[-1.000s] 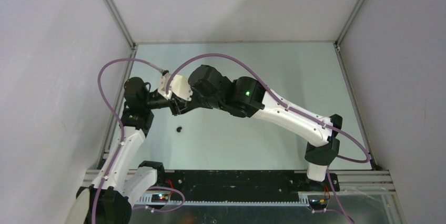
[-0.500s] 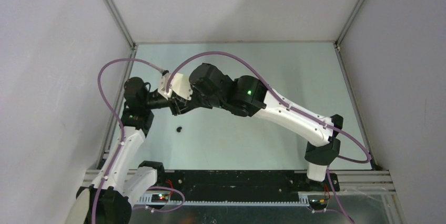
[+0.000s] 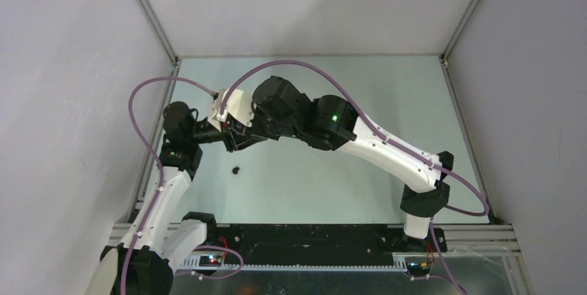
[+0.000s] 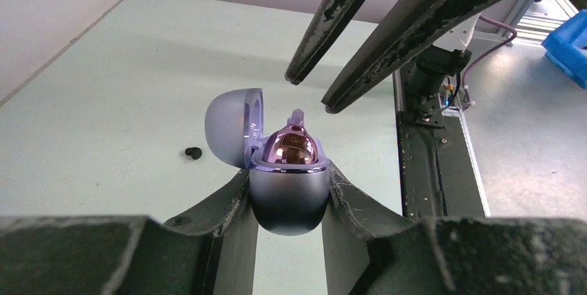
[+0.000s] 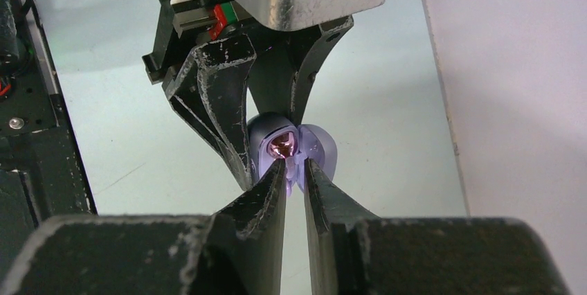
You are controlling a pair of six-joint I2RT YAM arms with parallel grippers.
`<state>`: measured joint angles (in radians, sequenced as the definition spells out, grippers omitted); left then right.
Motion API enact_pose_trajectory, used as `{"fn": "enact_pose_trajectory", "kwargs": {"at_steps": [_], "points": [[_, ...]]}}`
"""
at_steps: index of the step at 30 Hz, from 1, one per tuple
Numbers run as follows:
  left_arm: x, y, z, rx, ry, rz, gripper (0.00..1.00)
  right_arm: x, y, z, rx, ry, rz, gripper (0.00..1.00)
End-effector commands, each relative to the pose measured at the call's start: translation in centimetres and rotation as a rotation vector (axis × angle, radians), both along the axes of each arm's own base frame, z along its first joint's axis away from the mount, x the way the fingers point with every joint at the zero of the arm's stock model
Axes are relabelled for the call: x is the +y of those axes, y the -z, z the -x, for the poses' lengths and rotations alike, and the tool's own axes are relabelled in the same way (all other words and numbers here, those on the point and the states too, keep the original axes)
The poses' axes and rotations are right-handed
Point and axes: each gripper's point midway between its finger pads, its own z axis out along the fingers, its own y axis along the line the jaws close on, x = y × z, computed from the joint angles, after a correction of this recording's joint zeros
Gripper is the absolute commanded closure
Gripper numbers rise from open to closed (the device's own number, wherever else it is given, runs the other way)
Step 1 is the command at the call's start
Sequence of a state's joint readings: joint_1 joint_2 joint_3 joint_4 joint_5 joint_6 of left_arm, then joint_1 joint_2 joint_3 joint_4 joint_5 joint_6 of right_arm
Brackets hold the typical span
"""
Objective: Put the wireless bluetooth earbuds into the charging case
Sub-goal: Place the earbud in the charging case.
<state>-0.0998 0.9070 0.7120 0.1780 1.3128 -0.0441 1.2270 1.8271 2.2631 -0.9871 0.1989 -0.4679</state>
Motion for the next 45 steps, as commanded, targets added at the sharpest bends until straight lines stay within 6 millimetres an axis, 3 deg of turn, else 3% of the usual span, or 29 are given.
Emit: {"fn": "enact_pose_trajectory", "kwargs": {"at_steps": [1,4,7,13,17,34,36,39,45], "points": [[0.1,-0.9,0.2,-0.065,0.004,0.004,1.00,0.3,-1.5,0.1,0.010,-0.006,-0.049,0.80],[0.1,-0.9,0.2,-0.065,0.003,0.004,1.00,-0.3,-2.6,-0.1,-0.010,0.005,-0.068,0.80],[0.1,-1.0,0.1,-0.064,-0.001,0.004,1.00,-1.0,-2.5,-0.8,-0.038,0.032,-0.047,0.83],[0.3,-1.1,-0.1,-0.062,-0.018,0.005,1.00,-1.5,0.1,-1.5,-0.096,0.074,0.057,0.94],[0.3,-1.1,-0.2,-0.058,-0.022,0.006,1.00,-1.5,1.7,-1.7,-0.131,0.102,0.111,0.96],[0.4,-1.3,-0.1,-0.066,-0.022,0.008,1.00,-0.7,1.4,-1.5,-0.195,0.128,0.133,0.98],[0.4,-1.2,-0.1,-0.066,-0.024,0.008,1.00,-0.9,1.0,-1.5,-0.197,0.133,0.124,0.99],[0.5,-1.2,-0.2,-0.064,-0.027,0.007,1.00,-1.7,-1.3,-1.4,-0.177,0.134,0.058,0.99],[0.5,-1.0,-0.3,-0.063,-0.027,0.005,1.00,-3.5,-4.4,-3.0,-0.061,0.156,-0.092,0.98]]}}
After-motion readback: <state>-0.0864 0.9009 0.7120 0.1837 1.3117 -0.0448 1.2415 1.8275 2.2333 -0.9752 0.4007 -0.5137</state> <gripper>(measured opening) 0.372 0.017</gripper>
